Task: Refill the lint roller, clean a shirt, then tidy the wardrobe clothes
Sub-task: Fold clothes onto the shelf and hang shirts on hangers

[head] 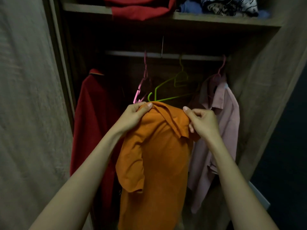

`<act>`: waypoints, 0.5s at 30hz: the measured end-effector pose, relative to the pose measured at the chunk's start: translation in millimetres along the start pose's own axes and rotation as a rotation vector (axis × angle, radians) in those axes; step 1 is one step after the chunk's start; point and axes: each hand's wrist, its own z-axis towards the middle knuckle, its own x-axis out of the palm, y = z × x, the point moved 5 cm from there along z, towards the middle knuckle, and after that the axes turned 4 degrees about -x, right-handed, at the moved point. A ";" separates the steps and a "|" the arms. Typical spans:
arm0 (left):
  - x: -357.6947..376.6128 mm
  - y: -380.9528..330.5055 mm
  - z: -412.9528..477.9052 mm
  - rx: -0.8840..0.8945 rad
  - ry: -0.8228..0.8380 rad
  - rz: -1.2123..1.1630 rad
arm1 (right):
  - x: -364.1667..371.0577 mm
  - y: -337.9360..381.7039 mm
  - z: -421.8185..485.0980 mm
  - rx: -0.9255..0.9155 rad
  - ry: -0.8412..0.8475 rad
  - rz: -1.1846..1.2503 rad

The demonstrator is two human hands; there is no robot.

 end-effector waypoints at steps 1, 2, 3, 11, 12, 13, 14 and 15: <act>1.6 -2.9 1.3 0.023 0.012 0.005 | -0.2 -1.3 -1.2 -0.021 -0.004 -0.052; 3.4 -5.9 2.4 0.044 0.026 0.016 | -0.6 -2.1 -2.3 -0.040 -0.009 -0.107; 5.8 -8.7 3.1 0.063 0.040 0.028 | -0.7 -3.0 -3.3 -0.055 -0.010 -0.153; 15.0 -23.6 10.0 0.219 0.097 0.171 | 29.5 -7.3 -12.2 -0.090 0.013 0.031; 15.4 -25.0 10.7 0.223 0.108 0.190 | 33.6 -3.8 -13.9 -0.100 0.038 0.094; 15.7 -26.7 11.1 0.225 0.118 0.205 | 37.4 -1.3 -14.7 -0.106 0.065 0.149; 14.9 -28.1 11.9 0.227 0.122 0.218 | 40.1 0.6 -14.6 -0.116 0.088 0.185; 13.5 -29.3 12.4 0.227 0.120 0.227 | 42.0 0.5 -13.2 -0.128 0.102 0.194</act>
